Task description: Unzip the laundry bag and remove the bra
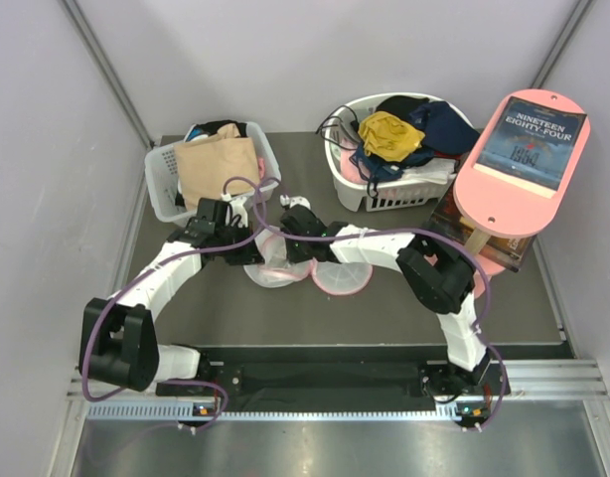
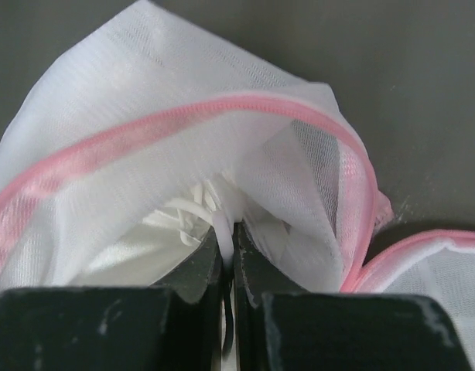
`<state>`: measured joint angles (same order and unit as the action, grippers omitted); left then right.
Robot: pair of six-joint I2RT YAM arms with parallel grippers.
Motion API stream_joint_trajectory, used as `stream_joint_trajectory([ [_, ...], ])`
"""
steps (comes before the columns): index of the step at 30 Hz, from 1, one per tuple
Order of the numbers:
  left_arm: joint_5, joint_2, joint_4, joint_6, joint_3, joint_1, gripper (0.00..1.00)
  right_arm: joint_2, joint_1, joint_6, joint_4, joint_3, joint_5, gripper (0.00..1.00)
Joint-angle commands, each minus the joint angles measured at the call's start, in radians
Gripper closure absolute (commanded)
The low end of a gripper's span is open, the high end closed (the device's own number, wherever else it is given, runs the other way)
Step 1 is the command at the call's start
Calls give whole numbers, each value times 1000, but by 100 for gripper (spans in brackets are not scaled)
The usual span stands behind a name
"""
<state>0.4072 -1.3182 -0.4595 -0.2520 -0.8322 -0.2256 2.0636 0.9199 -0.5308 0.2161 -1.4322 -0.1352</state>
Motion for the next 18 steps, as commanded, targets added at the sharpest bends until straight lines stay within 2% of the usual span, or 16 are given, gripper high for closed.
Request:
stream_joint_trajectory([
  [1,-16,17,1,22,-39,-8,100,-115,4,17,-144,78,66,100],
  [9,-64,36,-1,20,-39,-8,100,-276,4,5,-270,182,215,100],
  [18,-82,37,-8,19,-39,-8,100,-370,5,-12,-271,234,227,100],
])
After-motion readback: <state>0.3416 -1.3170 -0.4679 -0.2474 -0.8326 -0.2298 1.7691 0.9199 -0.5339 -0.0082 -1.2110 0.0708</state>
